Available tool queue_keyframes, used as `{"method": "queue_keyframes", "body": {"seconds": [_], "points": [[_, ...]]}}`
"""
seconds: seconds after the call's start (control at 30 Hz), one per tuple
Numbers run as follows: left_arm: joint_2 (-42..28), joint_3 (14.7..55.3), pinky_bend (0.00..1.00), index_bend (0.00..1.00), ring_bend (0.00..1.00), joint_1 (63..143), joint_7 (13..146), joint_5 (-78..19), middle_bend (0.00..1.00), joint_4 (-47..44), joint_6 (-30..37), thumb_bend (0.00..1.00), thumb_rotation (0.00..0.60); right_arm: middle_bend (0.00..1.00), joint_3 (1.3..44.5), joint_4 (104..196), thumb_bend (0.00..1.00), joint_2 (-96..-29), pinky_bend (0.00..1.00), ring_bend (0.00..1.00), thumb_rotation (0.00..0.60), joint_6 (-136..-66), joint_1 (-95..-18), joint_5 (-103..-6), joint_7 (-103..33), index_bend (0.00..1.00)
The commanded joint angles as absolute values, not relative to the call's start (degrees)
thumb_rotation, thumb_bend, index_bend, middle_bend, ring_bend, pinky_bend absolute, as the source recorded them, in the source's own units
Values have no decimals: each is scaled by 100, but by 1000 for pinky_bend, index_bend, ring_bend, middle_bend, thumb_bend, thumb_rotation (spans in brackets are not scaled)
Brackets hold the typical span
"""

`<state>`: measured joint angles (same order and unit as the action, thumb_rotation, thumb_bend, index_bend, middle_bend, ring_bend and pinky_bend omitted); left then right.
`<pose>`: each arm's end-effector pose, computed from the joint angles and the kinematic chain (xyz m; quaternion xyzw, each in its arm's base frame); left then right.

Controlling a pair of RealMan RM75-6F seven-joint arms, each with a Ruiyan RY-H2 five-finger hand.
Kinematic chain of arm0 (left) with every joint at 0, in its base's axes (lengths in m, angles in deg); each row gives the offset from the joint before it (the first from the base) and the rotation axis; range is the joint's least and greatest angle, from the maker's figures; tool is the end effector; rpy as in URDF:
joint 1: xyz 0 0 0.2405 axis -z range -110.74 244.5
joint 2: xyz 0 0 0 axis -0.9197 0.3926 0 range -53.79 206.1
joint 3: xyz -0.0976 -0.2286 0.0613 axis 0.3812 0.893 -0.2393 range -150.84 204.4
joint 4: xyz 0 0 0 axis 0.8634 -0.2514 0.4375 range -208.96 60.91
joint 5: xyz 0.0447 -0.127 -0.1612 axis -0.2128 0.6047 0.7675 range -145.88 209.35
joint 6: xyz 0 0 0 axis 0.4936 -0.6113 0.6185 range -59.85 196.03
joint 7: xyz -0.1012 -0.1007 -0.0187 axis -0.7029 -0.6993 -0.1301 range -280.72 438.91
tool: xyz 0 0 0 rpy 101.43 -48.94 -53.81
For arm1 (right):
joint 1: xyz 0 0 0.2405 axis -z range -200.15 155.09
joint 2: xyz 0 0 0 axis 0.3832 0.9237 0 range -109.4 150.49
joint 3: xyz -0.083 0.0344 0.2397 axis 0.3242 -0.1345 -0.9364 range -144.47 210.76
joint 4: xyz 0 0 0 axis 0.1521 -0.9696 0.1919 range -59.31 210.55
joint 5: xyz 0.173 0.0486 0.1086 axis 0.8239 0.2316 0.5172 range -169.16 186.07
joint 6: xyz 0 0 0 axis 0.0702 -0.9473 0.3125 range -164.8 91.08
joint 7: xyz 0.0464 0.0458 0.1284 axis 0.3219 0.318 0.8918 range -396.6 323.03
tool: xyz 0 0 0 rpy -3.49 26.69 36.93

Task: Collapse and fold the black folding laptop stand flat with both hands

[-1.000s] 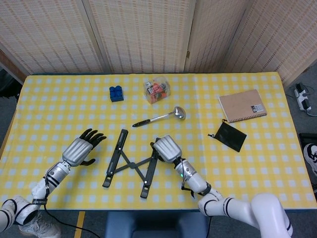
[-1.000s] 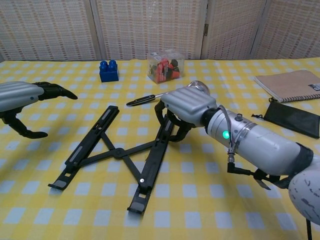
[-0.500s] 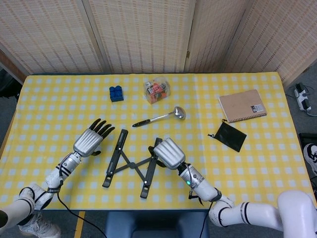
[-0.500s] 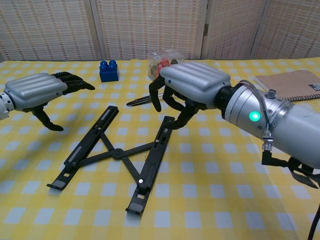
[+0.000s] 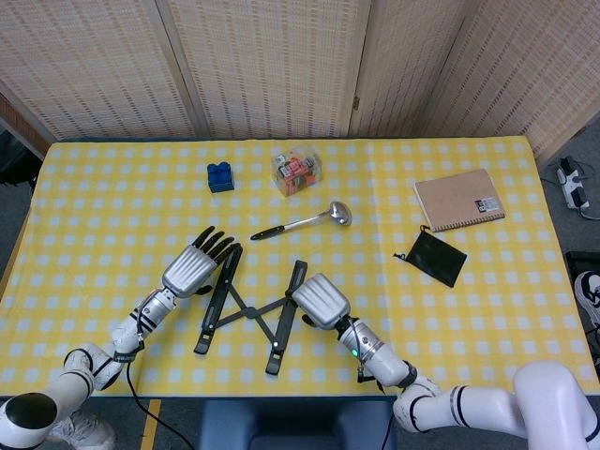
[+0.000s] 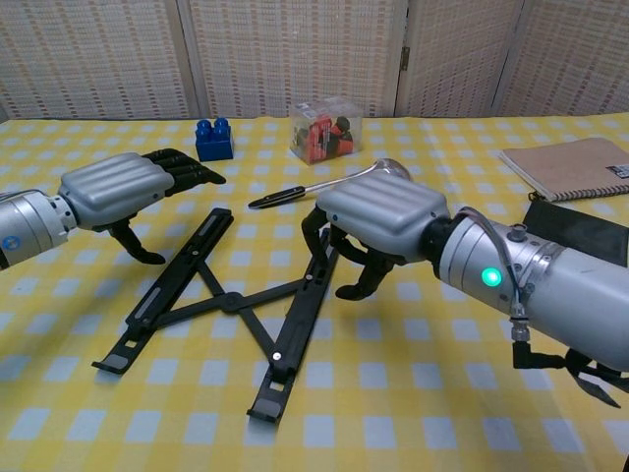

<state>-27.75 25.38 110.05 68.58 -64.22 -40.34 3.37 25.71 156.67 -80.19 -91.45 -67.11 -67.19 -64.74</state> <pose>-0.2211 0.3795 -0.0336 -0.8183 -0.1741 -0.3645 0.4090 -0.0905 -0.2994 -0.0845 0.8205 -0.2588 0.3826 0.3367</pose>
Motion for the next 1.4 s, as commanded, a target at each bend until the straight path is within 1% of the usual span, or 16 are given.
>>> {"method": "queue_keyframes", "body": {"seconds": [0.03, 0.2, 0.63, 0.83, 1.1, 1.4], "points": [[-2916, 2486, 43, 115, 95, 11067, 6778, -6450, 144, -4196, 363, 47, 600, 860, 2560, 15639, 253, -8041, 900, 955, 600, -9137, -6708, -6675, -6442, 569], [-3008, 2470, 42, 116, 92, 11114, 6696, -6413, 144, -4320, 439, 47, 600, 860, 2594, 15609, 253, -8064, 900, 954, 600, -9079, -6723, -6649, -6407, 564], [-3077, 2428, 42, 115, 82, 11118, 6575, -6368, 144, -4377, 370, 48, 600, 860, 2725, 15351, 253, -8305, 900, 953, 600, -8921, -6776, -6654, -6367, 562], [-3068, 2404, 42, 112, 80, 11111, 6573, -6359, 144, -4351, 351, 48, 600, 860, 2758, 15243, 253, -8370, 900, 953, 600, -8933, -6778, -6702, -6366, 562], [-3032, 2380, 42, 111, 71, 11086, 6579, -6342, 144, -4267, 314, 48, 600, 860, 2832, 14924, 253, -8621, 900, 954, 600, -9019, -6808, -6898, -6467, 562], [-2971, 2344, 42, 111, 70, 11058, 6479, -6344, 144, -4117, 283, 48, 600, 860, 2799, 14606, 253, -8870, 899, 955, 600, -9095, -6848, -7065, -6365, 562]]}}
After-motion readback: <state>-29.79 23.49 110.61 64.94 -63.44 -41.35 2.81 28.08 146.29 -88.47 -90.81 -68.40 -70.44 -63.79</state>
